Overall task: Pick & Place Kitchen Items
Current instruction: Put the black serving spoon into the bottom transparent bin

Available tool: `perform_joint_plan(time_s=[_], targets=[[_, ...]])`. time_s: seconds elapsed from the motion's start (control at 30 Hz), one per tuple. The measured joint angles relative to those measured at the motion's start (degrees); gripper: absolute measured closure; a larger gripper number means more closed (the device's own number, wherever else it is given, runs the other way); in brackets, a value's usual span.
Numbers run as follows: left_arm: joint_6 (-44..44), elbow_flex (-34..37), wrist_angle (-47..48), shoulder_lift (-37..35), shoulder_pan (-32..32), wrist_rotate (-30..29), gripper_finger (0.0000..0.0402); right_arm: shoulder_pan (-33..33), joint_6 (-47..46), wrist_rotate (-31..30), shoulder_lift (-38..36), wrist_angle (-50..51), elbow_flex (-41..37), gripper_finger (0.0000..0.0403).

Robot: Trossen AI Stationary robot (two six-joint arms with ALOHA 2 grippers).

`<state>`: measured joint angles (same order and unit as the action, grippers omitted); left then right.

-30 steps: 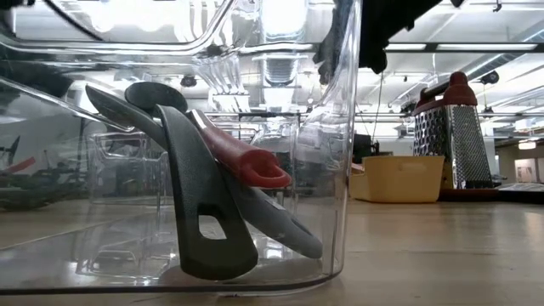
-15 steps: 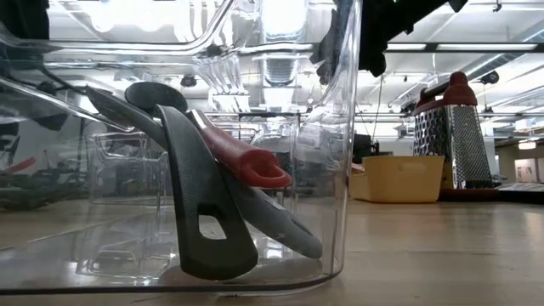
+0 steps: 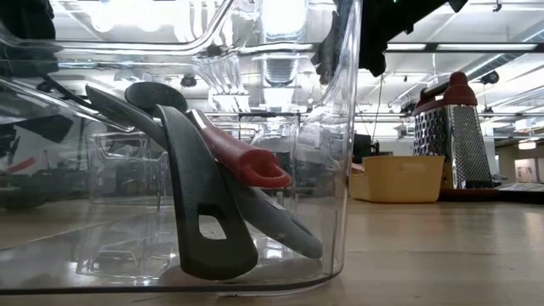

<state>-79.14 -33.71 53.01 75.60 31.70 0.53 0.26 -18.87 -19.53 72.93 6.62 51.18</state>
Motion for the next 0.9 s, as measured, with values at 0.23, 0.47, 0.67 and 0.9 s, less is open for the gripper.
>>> perform_joint_plan(time_s=[0.23, 0.47, 0.67, 0.9], targets=[[-1.1, -1.3, 2.5, -2.0, 0.0, -1.1, 0.0382, 0.0, 0.0, 0.0, 0.0, -0.2, -0.3, 0.0281], [0.0, -4.3, 6.4, -7.2, 0.0, -3.7, 0.0370, 0.0, 0.0, 0.0, 0.0, -0.2, -0.6, 0.0301], [2.6, -10.0, 10.6, -13.4, 0.1, -4.8, 0.0381, 0.0, 0.0, -0.1, 0.0, -0.2, -0.6, 0.0320], [6.0, -18.5, 10.0, -19.5, 0.1, -11.9, 0.0373, 0.0, 0.5, -0.1, 0.0, -0.2, -0.6, 0.0339]])
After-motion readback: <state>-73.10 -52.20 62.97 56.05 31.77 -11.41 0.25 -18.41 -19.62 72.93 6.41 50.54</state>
